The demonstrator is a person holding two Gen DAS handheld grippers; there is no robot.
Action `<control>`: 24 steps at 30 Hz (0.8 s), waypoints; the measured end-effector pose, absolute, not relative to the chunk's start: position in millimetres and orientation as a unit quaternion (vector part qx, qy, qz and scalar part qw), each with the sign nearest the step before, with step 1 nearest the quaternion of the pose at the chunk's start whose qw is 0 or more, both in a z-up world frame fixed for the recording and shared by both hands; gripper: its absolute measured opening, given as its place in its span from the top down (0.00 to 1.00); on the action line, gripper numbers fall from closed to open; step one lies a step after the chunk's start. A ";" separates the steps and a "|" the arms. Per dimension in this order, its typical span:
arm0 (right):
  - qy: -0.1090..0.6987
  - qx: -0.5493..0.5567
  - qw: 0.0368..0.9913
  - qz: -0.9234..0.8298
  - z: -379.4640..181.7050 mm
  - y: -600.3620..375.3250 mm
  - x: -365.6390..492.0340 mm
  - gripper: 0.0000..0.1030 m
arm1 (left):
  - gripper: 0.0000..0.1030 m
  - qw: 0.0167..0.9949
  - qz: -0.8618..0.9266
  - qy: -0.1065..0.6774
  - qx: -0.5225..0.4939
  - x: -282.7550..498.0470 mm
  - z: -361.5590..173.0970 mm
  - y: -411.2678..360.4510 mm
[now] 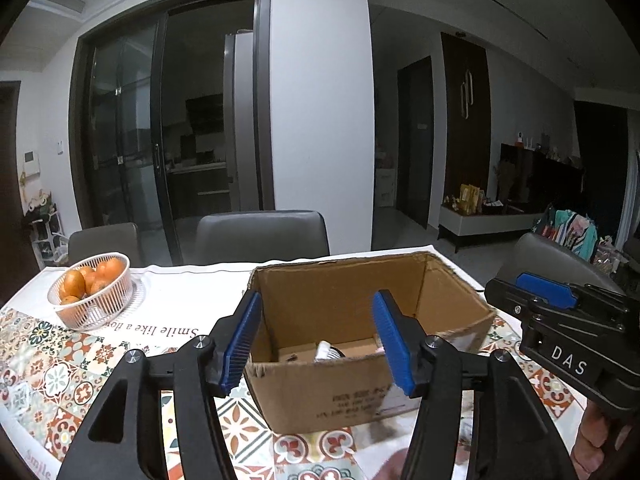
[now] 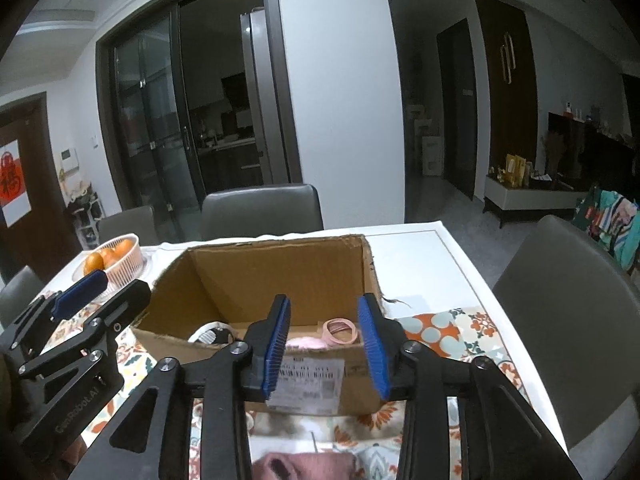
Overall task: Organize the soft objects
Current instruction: 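Open both tools to drop the pouch and hair tie into the box, then move both tools back to the white cloth and pink tissue pack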
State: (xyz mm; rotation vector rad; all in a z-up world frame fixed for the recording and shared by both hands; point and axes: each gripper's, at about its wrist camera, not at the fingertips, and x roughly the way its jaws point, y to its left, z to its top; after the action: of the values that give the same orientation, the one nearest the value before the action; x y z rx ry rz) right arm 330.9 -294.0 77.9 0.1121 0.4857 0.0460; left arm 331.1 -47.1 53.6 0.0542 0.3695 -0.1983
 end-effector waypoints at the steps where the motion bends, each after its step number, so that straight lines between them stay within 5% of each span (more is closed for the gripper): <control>1: 0.238 0.056 0.969 0.022 79.6 -295.0 325.9 0.61 | 0.44 0.978 -0.100 0.183 0.026 326.9 54.5 -47.1; 24: 0.244 0.064 0.968 0.014 78.0 -302.8 247.7 0.48 | 0.38 0.975 -0.106 0.194 0.036 246.1 53.0 -51.2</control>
State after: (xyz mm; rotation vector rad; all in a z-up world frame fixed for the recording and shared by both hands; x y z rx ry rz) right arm 247.7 -302.8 78.0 0.1300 0.4928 0.0283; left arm 246.1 -51.2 53.0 0.0729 0.3917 -0.2147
